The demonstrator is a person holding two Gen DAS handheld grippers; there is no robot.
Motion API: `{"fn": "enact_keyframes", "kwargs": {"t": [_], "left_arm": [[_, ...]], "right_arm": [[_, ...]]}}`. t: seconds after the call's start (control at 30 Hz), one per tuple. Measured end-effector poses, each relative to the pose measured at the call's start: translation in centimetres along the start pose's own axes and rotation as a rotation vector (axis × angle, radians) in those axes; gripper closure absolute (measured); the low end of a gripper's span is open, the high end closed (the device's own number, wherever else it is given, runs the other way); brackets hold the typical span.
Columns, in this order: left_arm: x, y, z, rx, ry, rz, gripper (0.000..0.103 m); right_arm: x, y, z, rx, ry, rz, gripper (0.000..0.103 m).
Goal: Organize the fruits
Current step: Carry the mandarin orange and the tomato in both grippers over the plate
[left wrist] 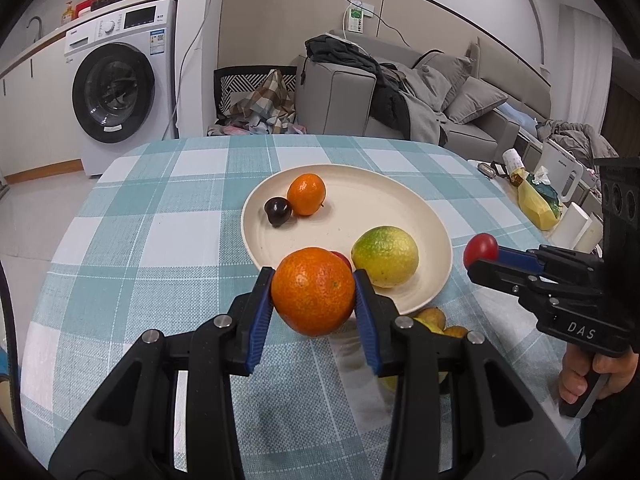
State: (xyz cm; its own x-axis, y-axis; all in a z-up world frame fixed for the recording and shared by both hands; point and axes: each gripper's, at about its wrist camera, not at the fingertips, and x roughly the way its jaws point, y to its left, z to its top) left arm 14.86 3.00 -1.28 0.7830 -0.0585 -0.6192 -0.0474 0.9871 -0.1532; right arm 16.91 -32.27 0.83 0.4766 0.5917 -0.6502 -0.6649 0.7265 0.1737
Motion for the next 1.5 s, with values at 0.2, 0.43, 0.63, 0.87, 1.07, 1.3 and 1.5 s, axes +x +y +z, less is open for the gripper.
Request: {"fn": "enact_keyframes", "kwargs": {"t": [0.2,0.43,0.63,0.87,1.07,1.3,1.5], "left_arm": [[0.4,-0.2,0.6,0.008,-0.006,0.007,0.067],[0.4,-0.2,0.6,0.008,-0.004,0.005,0.067],[1.6,-0.3,1.6,0.018,0.003,-0.001,0.067],[2.7,-0.5,1.8,0.037,0.009,-0.002,0.067],[3.0,-0.7,1.7,0.046,0.009,-0.009,0.067],[4.1,-1.0,2.0,0.068,0.025,-0.019,0.067],[5.0,-1.4,1.7,0.092,0.042,-0.021,0.067]], "right_arm": [[0.0,0.0,0.2,0.0,-0.004,-0.004,0.074],[0.4,-0.1,0.7,0.0,0.001,-0.008,0.074],[0.9,0.1,0.9,-0.007,0.01,-0.009,0.074],[1.4,0.2,1.3,-0.021,0.019,-0.013,0.074],[1.9,-0.1,1.6,-0.023,0.03,-0.018,0.074],[2.6,-0.5,1.7,-0.019,0.04,-0.022,0.074],[3.0,-0.7,1.6,-0.017,0.045,-0.021,0.074]]}}
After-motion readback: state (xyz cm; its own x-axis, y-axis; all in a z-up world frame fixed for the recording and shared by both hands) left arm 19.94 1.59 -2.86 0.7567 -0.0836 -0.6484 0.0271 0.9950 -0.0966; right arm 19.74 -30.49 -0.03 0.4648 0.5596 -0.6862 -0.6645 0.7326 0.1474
